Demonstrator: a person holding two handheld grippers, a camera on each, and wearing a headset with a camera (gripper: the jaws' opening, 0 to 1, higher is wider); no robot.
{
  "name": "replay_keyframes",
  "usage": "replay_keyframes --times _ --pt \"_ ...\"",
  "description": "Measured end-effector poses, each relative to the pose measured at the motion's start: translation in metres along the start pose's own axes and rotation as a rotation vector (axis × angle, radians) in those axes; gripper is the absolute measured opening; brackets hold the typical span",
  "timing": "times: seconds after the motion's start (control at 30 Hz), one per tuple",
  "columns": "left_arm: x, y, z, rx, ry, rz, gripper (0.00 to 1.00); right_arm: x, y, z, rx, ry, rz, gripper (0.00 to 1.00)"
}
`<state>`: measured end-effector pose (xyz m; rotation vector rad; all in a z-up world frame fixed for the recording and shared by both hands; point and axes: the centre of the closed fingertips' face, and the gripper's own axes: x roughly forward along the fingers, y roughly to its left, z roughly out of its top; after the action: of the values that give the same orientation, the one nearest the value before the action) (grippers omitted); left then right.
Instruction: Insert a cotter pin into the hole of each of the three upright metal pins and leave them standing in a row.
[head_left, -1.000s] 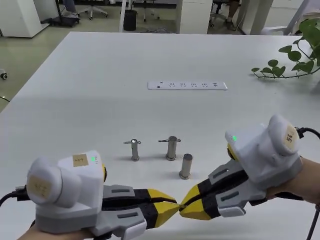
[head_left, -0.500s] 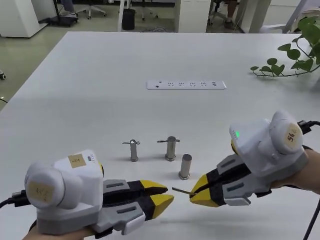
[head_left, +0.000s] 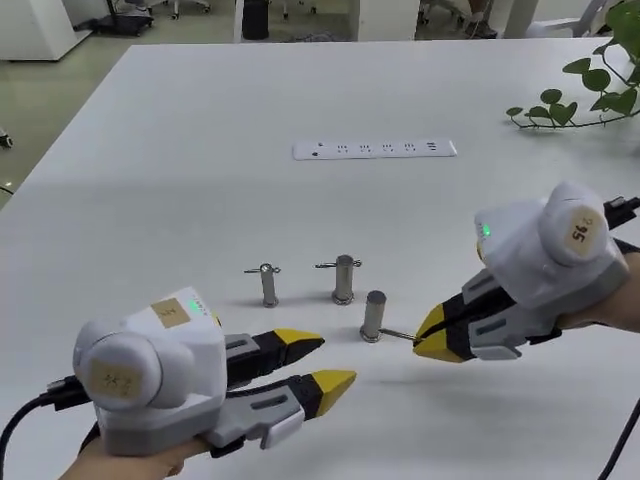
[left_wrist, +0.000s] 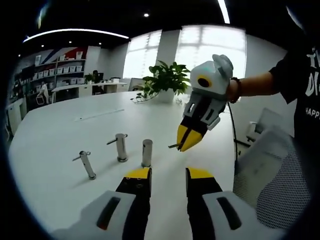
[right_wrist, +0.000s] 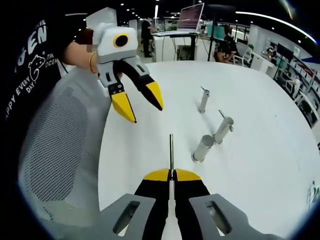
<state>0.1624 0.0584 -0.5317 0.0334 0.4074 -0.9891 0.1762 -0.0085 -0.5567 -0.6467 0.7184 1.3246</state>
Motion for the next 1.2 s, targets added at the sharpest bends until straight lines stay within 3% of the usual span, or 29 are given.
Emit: replay_keyframes --times 0.23,0.5,0.77,1.2 --pt "0.024 0.010 -0.006 0.028 0.033 0.047 0.28 0.001 -0.019 -0.013 0.009 0.037 -0.009 0.00" --pt "0.042 0.020 -0.014 0.012 0.058 0.088 0.28 0.006 -0.027 -0.018 0.001 0.062 -0.006 0.00" --pt "0.059 0.035 -0.012 -0.012 0.053 0.126 0.27 0.010 -0.036 -0.021 -0.002 0.081 -0.002 0.00" --pt "0.081 0.041 -0.017 -0.013 0.082 0.153 0.23 0.007 -0.046 -0.022 -0.014 0.090 -0.010 0.00"
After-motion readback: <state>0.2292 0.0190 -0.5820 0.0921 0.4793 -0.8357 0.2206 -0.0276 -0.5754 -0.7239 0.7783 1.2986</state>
